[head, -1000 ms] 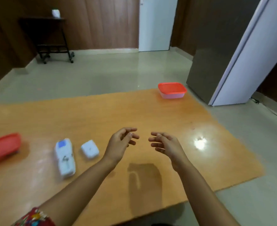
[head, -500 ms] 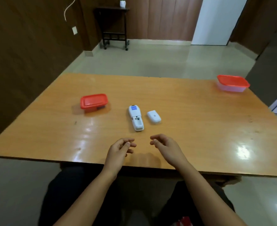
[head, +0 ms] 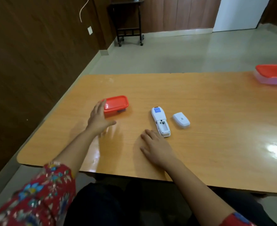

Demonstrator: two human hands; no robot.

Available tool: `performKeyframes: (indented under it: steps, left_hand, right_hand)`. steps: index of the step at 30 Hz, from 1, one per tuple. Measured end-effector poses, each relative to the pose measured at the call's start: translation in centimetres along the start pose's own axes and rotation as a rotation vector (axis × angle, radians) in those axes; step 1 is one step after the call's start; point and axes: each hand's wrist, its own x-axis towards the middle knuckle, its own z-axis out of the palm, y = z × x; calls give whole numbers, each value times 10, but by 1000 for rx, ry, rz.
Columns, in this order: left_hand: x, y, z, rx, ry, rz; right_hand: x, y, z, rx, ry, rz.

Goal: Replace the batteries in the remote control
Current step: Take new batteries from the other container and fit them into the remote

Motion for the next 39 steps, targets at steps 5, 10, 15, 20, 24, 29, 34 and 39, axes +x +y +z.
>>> performKeyframes:
  steps: [5, 10, 15, 20, 24, 29, 34, 39]
  left_hand:
    - [61, -6, -10, 174, -157, -37]
    - [90, -10, 1, 267, -226, -31]
    - [67, -5, 6, 5, 20, 21]
    - [-12, 4, 22, -99, 244, 90]
    - [-75, 1, 39, -175, 236, 75]
    - [-111, -6, 49, -202, 132, 100]
    - [-125, -19, 50, -293, 24, 75]
    - [-123, -21, 50, -367, 47, 12]
  right_hand:
    - [8, -1, -3, 21, 47, 14]
    - [10, 2, -4, 37, 38, 14]
    - [11, 1, -7, 37, 23, 11]
    - [6, -1, -8, 18, 5, -7]
    - [3, -2, -7, 1, 11, -6]
    - [2, -5, -3, 3, 68, 3]
    - [6, -8, -4, 119, 185, 90]
    - [13, -12, 3, 28, 142, -379]
